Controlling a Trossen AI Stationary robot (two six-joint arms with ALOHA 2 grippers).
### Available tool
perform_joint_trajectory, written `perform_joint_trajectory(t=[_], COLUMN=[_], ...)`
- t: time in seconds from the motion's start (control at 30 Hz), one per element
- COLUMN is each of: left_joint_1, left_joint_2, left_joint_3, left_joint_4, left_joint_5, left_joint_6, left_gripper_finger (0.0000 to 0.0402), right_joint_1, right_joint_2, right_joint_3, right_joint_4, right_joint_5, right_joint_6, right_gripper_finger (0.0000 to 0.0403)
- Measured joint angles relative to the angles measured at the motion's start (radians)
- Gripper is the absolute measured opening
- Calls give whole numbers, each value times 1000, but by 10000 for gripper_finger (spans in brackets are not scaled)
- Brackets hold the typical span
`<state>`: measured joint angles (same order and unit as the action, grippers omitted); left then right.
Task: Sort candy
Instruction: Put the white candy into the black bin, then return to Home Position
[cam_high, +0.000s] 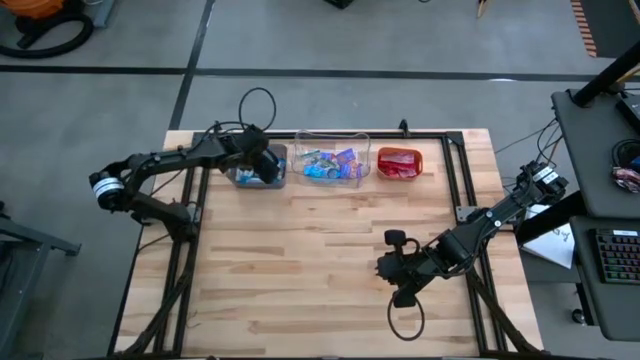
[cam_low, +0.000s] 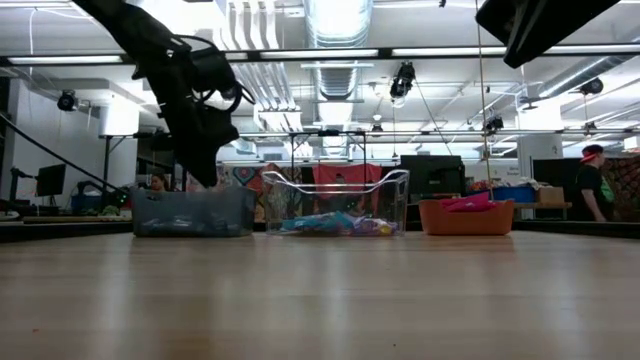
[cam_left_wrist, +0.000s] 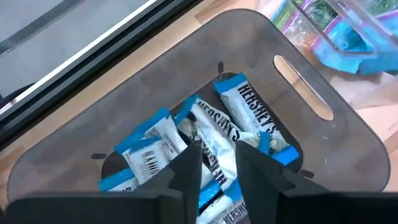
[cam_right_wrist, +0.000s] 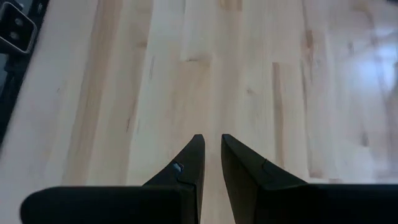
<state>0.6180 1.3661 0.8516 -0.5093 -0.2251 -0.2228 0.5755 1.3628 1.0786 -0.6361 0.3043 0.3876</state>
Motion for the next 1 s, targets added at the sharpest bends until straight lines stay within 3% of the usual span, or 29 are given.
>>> perform_joint_trajectory(t=[0.17, 0.3, 0.43, 0.5, 0.63, 0.73, 1.0], left_joint_1=[-57, -172, -343, -438, -564, -579, -577], left_joint_2=[-40, -158, -352, -463, -693, -852, -1208], left_joint_3=[-6, -48, -171, -253, -389, -455, -589], left_joint_4=[-7, 35, 171, 261, 338, 340, 314], left_joint_5=[37, 67, 295, 347, 270, 206, 226], left_joint_6=[65, 121, 238, 260, 265, 251, 258], left_gripper_finger=[108, 110, 99, 91, 76, 75, 74], right_joint_1=[0, -6, -38, -74, -211, -331, -499], right_joint_2=[-9, -59, -139, -189, -290, -366, -581], right_joint_3=[-27, -93, -199, -264, -386, -446, -594], right_joint_4=[63, 217, 383, 486, 657, 697, 709], right_joint_5=[20, 30, 34, 29, -101, -217, -279], right_joint_6=[-98, -207, -312, -367, -446, -469, -508], right_gripper_finger=[47, 47, 47, 47, 47, 47, 47])
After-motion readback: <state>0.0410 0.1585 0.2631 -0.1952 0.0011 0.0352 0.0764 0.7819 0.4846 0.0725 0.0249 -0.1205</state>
